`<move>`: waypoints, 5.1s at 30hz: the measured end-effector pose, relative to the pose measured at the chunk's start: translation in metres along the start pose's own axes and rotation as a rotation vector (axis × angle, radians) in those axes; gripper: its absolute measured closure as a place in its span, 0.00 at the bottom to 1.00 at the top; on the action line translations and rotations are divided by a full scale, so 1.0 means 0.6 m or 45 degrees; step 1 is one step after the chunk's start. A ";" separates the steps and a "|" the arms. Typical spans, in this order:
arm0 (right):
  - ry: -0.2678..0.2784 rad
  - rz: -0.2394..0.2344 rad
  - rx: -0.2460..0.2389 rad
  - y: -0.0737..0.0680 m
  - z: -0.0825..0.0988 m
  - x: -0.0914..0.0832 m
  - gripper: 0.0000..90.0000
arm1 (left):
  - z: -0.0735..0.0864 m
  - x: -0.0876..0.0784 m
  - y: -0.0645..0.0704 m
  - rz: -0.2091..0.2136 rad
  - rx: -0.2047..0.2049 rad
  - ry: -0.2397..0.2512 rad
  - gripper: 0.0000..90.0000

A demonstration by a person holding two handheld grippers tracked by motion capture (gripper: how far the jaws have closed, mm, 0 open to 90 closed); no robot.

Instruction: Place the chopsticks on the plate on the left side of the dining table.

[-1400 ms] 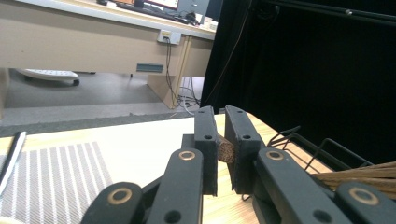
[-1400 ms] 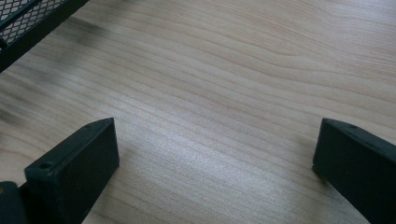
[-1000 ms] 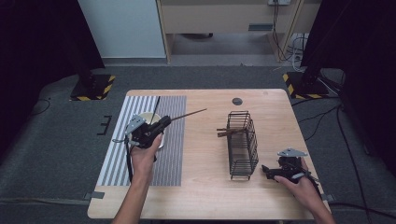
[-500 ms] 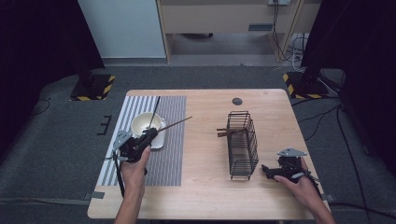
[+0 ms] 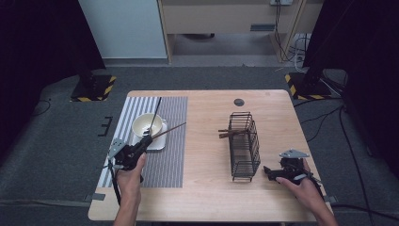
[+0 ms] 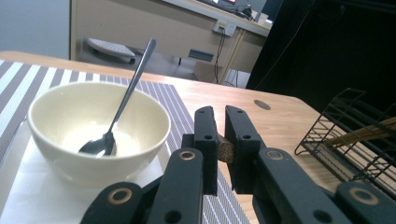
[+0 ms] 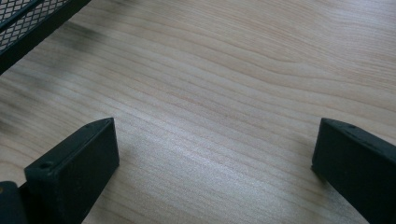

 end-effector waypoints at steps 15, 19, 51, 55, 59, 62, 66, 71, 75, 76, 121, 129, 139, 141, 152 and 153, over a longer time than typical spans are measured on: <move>0.000 0.000 0.000 0.000 0.000 0.000 0.00 | 0.000 -0.030 -0.033 -0.074 0.000 0.023 0.93; 0.000 -0.001 0.003 0.000 0.000 0.000 0.00 | 0.005 -0.031 -0.037 -0.082 0.007 0.010 0.93; 0.000 -0.008 -0.001 0.000 0.000 -0.001 0.00 | 0.075 -0.037 -0.065 -0.050 0.119 -0.356 0.92; 0.000 -0.011 -0.002 0.000 0.000 -0.001 0.00 | 0.077 -0.038 -0.068 -0.042 0.113 -0.373 0.92; 0.000 -0.010 0.000 -0.001 0.000 -0.001 0.00 | 0.078 -0.038 -0.068 -0.045 0.113 -0.379 0.92; 0.001 -0.011 -0.003 -0.001 0.000 -0.001 0.00 | 0.084 -0.038 -0.069 -0.029 0.113 -0.405 0.92; 0.002 -0.013 -0.005 -0.001 0.000 -0.001 0.00 | 0.090 -0.036 -0.074 -0.009 0.108 -0.439 0.92; 0.001 -0.013 -0.007 0.000 0.001 -0.001 0.00 | 0.093 -0.038 -0.084 -0.020 0.108 -0.462 0.92; 0.001 -0.014 -0.005 -0.001 0.001 -0.001 0.00 | 0.100 -0.038 -0.087 -0.012 0.112 -0.503 0.92; 0.001 -0.014 -0.006 -0.001 0.001 -0.001 0.00 | 0.102 -0.038 -0.088 -0.010 0.117 -0.513 0.92; -0.001 -0.022 -0.013 -0.001 0.002 -0.002 0.00 | 0.119 -0.055 -0.139 -0.127 0.082 -0.606 0.83; -0.002 -0.022 -0.013 -0.001 0.002 -0.002 0.00 | 0.118 -0.055 -0.141 -0.139 0.085 -0.606 0.81; -0.002 -0.022 -0.014 -0.001 0.002 -0.002 0.00 | 0.116 -0.056 -0.146 -0.186 0.120 -0.604 0.79; -0.001 -0.022 -0.014 -0.001 0.002 -0.002 0.00 | 0.115 -0.055 -0.146 -0.190 0.121 -0.601 0.79; -0.002 -0.023 -0.013 -0.001 0.002 -0.002 0.00 | 0.115 -0.053 -0.146 -0.195 0.133 -0.598 0.77; -0.002 -0.023 -0.014 -0.001 0.002 -0.002 0.00 | 0.115 -0.053 -0.146 -0.197 0.135 -0.598 0.77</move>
Point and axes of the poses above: each handheld gripper's, and its own axes: x roughly forward along the jaws, z roughly out of its underside, y roughly to its right, the point moved 7 cm from there along x, roughly forward along the jaws, and after that the axes turned 4 degrees about z, right-handed, at the moved point
